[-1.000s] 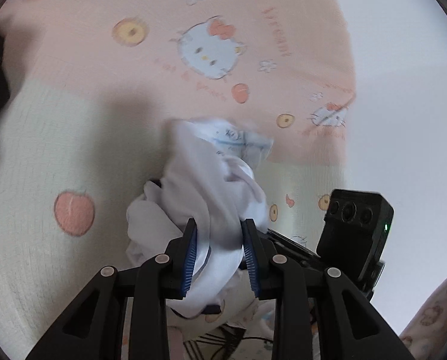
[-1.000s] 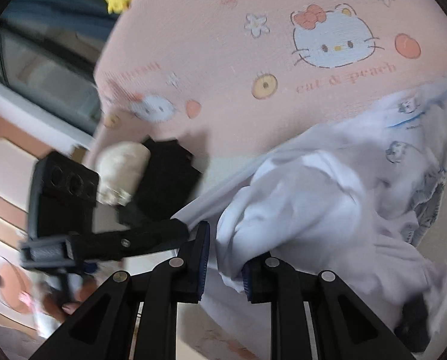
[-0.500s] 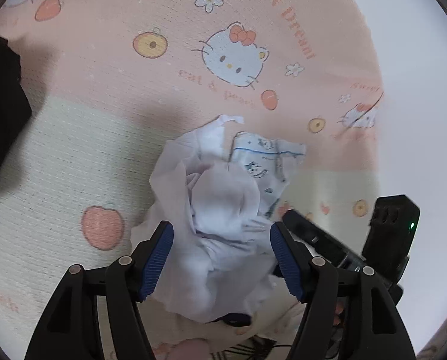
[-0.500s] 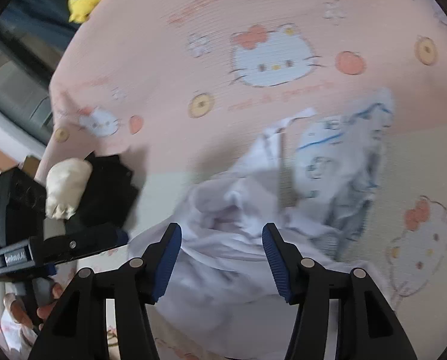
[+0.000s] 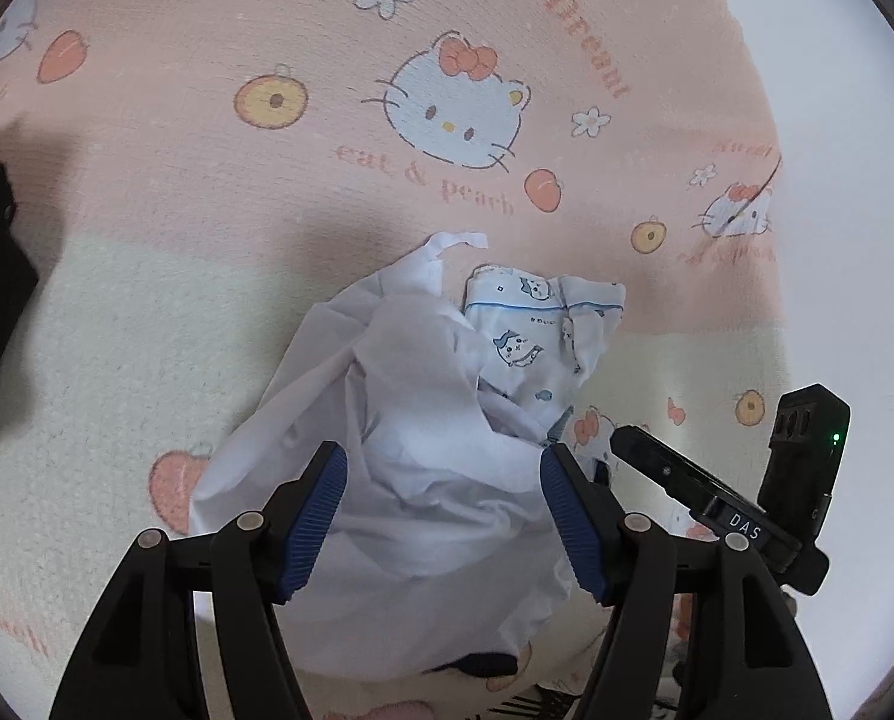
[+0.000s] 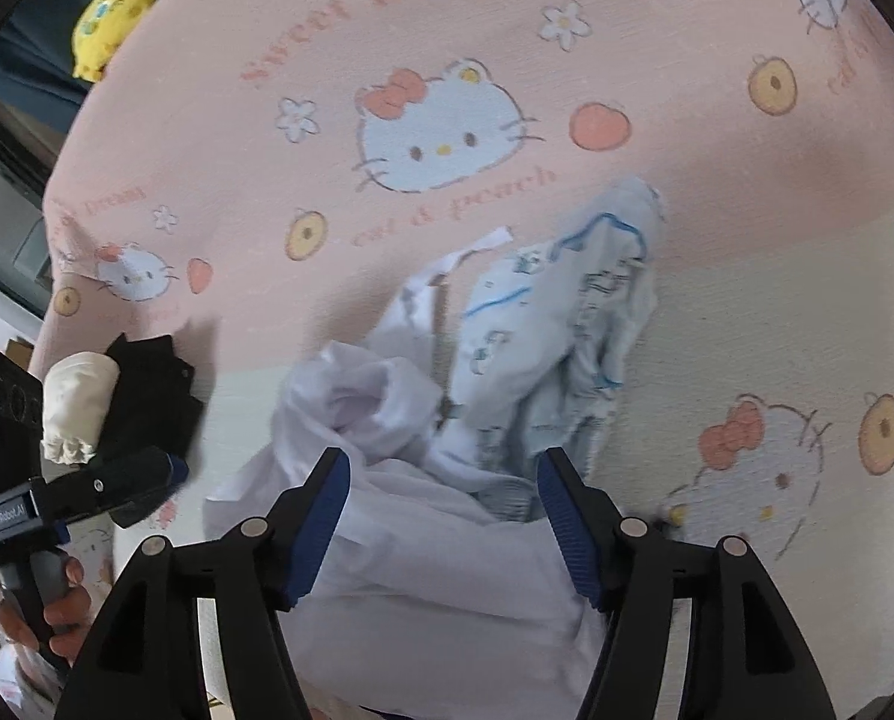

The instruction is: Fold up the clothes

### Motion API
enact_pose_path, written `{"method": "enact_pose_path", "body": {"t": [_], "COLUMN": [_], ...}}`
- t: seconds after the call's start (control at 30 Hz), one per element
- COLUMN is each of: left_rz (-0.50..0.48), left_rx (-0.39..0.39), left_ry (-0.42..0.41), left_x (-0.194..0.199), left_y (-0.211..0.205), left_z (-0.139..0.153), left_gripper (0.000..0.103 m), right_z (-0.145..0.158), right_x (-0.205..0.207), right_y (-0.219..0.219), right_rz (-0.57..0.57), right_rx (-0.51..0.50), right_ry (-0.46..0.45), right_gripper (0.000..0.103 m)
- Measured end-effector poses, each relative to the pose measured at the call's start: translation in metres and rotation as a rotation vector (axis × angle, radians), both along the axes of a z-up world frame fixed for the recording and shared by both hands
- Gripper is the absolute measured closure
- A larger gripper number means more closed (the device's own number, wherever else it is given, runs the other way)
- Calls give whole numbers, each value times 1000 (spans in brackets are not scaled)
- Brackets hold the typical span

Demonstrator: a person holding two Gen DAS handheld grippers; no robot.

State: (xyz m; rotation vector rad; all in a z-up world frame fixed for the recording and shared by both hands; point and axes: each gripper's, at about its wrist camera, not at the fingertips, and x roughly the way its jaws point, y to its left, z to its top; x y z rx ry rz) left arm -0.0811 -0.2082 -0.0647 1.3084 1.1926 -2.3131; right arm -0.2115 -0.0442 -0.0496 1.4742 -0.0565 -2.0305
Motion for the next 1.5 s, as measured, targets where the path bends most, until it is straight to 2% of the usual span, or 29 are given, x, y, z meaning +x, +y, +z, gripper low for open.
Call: {"method": "enact_pose_path", "body": {"t": [0.13, 0.23, 0.33, 0.5, 0.63, 0.73, 0.9, 1.07, 1.13, 1.2, 1.23, 1.27, 1.3, 1.33, 1.4, 1.5], "left_rz": [-26, -48, -90, -212, -265, -303, -354, -356, -351, -341, -338, -333, -329, -325, -322, -333], "left_rx": [-47, -22, -17, -124, -127, -127, -129, -123, -148, -142, -129, -115, -102, -88, -69, -68], "left_ry": [-28, -40, -60, -94, -127, -152, -197, -219, -230, -235, -235, -225, -214, -204, -181, -165], "left_x": [-27, -48, -72, -110, -128, -141, -158, -165, -165, -163, -161, -160, -158, -157, -155, -157], "left_y": [1, 1, 6, 28, 44, 55, 69, 69, 66, 61, 58, 55, 53, 51, 48, 51], "left_z": [-7, -16, -23, -25, -37, -46, -63, -81, -87, -94, -98, -100, -100, -101, -101, -96], "left_gripper": [38, 38, 38, 38, 38, 38, 38, 38, 38, 44, 53, 60, 62, 66, 71, 71], "right_z": [-9, -18, -34, -67, -76, -81, -106, -125, -128, -132, -133, -133, -134, -134, -136, -135], "right_x": [-26, -46, -63, -78, -88, -96, -101, -100, -101, -100, -100, -99, -99, -98, -97, -95], "right_y": [11, 19, 35, 61, 69, 67, 62, 53, 49, 45, 44, 42, 40, 38, 31, 25], "right_rz": [-7, -27, -84, -173, -199, -192, -189, -208, -205, -207, -210, -211, -211, -211, -199, -179], "right_rx": [50, 63, -16, -195, -288, -306, -284, -347, -392, -423, -432, -430, -429, -421, -352, -355], "right_ry": [-28, -39, -91, -202, -232, -265, -338, -392, -399, -407, -406, -403, -399, -393, -366, -351], "right_gripper": [37, 36, 36, 32, 31, 31, 31, 31, 31, 31, 31, 33, 44, 51, 84, 87]}}
